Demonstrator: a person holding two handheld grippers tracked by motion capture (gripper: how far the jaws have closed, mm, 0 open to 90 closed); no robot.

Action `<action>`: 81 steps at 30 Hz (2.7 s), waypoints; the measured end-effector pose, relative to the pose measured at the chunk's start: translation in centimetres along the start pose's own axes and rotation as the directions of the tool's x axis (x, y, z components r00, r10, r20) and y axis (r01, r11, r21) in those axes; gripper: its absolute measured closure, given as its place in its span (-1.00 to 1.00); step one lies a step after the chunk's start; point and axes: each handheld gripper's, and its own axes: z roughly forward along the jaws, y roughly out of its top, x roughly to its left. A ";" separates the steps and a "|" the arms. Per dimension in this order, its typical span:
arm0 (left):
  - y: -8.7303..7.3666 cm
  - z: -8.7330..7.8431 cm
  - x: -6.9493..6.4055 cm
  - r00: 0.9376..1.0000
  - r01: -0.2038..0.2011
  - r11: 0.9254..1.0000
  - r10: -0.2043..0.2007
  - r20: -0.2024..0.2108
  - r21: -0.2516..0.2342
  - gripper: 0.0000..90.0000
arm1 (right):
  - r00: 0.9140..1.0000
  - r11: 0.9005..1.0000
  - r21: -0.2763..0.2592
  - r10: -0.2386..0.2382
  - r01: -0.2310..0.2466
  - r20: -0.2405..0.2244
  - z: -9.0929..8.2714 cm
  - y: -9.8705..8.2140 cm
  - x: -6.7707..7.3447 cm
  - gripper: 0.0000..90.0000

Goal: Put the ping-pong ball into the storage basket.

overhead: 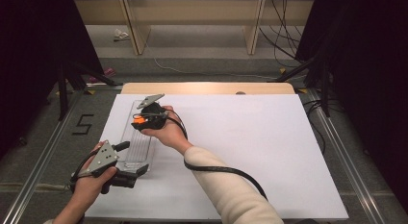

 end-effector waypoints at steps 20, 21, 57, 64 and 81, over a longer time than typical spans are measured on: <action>0.0 0.0 0.0 1.000 0.002 1.000 -0.002 0.000 0.000 -1.00 | 1.000 0.999 0.032 0.009 -0.009 -0.007 0.9 -0.6 0.1 0.14; 0.0 0.0 0.0 1.000 0.002 1.000 -0.002 0.000 0.000 -1.00 | 1.000 0.999 0.032 0.009 -0.009 -0.007 0.9 -0.6 0.1 0.14; 0.0 0.0 0.0 1.000 0.005 1.000 -0.005 0.001 -0.001 -1.00 | 1.000 0.996 0.083 0.020 -0.019 -0.015 2.0 -1.6 0.1 0.13; 0.0 0.0 0.0 1.000 0.004 1.000 -0.004 0.001 -0.001 -1.00 | 1.000 0.996 0.086 0.019 -0.017 -0.016 2.1 -1.6 0.1 0.13; 0.0 0.0 0.0 1.000 0.006 1.000 -0.006 0.002 0.001 -1.00 | 1.000 0.996 0.085 0.022 -0.020 -0.015 2.2 -1.5 0.1 0.13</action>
